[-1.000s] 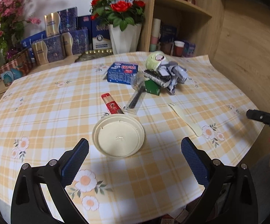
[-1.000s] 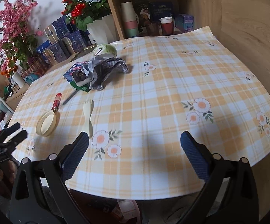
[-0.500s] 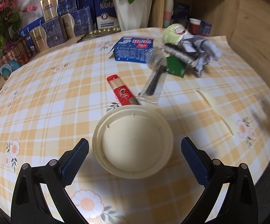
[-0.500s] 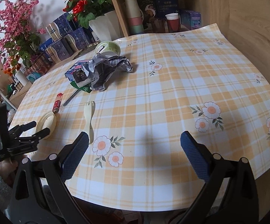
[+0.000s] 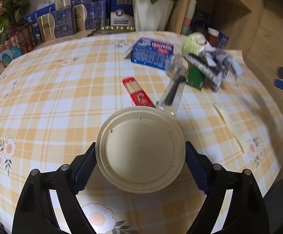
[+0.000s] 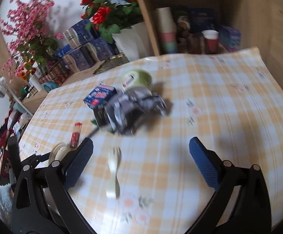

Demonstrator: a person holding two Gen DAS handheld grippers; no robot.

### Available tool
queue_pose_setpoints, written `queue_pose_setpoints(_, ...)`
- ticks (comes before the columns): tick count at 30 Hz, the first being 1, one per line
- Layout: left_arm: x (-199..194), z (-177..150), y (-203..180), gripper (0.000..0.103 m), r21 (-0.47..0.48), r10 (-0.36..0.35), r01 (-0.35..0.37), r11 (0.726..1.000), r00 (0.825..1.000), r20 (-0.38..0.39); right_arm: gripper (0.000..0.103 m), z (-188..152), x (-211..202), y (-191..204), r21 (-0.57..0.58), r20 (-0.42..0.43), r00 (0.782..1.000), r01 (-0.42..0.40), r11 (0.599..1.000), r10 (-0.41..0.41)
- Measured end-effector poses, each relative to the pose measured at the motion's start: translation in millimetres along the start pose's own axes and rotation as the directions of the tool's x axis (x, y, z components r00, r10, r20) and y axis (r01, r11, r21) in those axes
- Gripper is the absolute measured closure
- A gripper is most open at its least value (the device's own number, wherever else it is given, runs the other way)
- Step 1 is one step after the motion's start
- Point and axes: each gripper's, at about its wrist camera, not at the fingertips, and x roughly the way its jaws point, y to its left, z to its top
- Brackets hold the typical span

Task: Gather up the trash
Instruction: 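Grasp the green coconut cup with the right tool while the left tool holds the lid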

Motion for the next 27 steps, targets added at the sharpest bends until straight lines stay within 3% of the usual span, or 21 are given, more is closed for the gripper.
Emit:
queue_pose_setpoints(7, -34, 15, 13, 0.019, -0.063, -0.023, 0.029, 0.998, 0.995, 0.096, 0.006, 75, 68, 14, -0.121, -0.08, 0.996, 0.031, 0.992, -0.04)
queue_pose_setpoints(13, -55, 16, 28, 0.019, -0.106, -0.006, 0.022, 0.994, 0.989, 0.15, 0.006, 117, 131, 25, -0.16, -0.172, 0.982, 0.052, 0.986, -0.08)
queue_pose_setpoints(16, -63, 14, 36, 0.019, -0.125, 0.001, 0.021, 0.992, 0.986, 0.168, 0.006, 126, 161, 32, -0.193, -0.229, 0.965, 0.082, 0.978, -0.127)
queue_pose_setpoints(19, -67, 11, 43, 0.019, -0.142, 0.008, 0.018, 0.99, 0.985, 0.175, 0.006, 128, 193, 33, -0.206, -0.311, 0.932, 0.126, 0.97, -0.187)
queue_pose_setpoints(22, -71, 7, 48, 0.019, -0.157, 0.004, 0.023, 0.987, 0.985, 0.175, 0.007, 131, 210, 28, -0.167, -0.337, 0.921, 0.146, 0.975, -0.195)
queue_pose_setpoints(24, -72, 5, 50, 0.019, -0.161, 0.005, 0.023, 0.987, 0.985, 0.172, 0.019, 131, 220, 23, -0.131, -0.379, 0.906, 0.148, 0.98, -0.187)
queue_pose_setpoints(25, -73, 4, 50, 0.019, -0.162, 0.005, 0.023, 0.987, 0.985, 0.172, 0.02, 129, 226, 21, -0.122, -0.413, 0.891, 0.15, 0.981, -0.188)
queue_pose_setpoints(27, -75, 1, 51, 0.019, -0.166, 0.002, 0.027, 0.986, 0.985, 0.174, 0.021, 128, 224, 22, -0.117, -0.414, 0.891, 0.15, 0.982, -0.185)
